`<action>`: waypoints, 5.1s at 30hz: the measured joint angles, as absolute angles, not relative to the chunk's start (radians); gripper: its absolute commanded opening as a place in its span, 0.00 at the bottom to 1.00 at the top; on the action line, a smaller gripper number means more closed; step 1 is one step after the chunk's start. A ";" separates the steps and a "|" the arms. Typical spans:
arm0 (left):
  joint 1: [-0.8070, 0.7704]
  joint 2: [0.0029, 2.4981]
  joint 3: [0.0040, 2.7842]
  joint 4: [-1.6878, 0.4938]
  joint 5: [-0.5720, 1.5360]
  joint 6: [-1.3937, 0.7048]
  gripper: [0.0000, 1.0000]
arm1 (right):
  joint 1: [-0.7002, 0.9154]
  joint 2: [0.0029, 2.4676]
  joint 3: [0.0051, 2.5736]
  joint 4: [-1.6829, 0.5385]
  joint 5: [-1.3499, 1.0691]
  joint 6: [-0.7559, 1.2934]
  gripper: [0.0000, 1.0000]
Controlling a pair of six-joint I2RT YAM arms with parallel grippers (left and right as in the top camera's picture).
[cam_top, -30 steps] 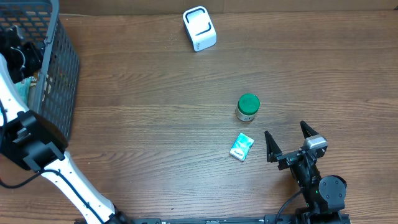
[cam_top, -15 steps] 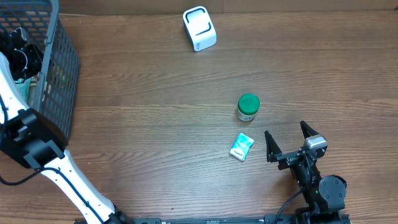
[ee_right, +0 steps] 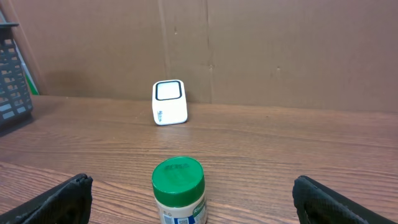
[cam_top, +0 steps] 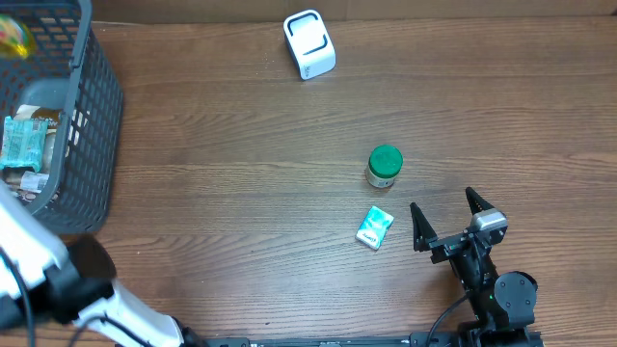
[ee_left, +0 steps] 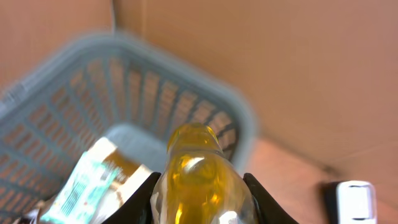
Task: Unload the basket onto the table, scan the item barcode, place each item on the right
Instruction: 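Lower the left gripper into the basket and close on the yellow bottle, then lift the yellow oil bottle and carry it beside the green jar, then lower the yellow bottle upright left of the jar and open the gripper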
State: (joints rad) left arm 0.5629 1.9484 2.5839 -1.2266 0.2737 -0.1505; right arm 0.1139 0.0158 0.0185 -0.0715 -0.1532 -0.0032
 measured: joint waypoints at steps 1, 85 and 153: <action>0.552 1.906 2.595 -1.234 0.281 -0.160 0.15 | 0.114 0.016 0.019 -0.072 -0.154 -0.003 1.00; -0.622 2.252 2.365 -1.402 -0.310 -0.727 0.05 | 0.114 0.016 0.019 -0.072 -0.154 -0.003 1.00; -0.620 2.222 2.021 -1.093 -0.012 -0.460 0.60 | 0.114 0.016 0.019 -0.072 -0.154 -0.003 1.00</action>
State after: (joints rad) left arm -0.6205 2.2219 2.0209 -1.0927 -0.0116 -0.4603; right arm 0.1139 0.0158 0.0185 -0.0719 -0.1535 -0.0032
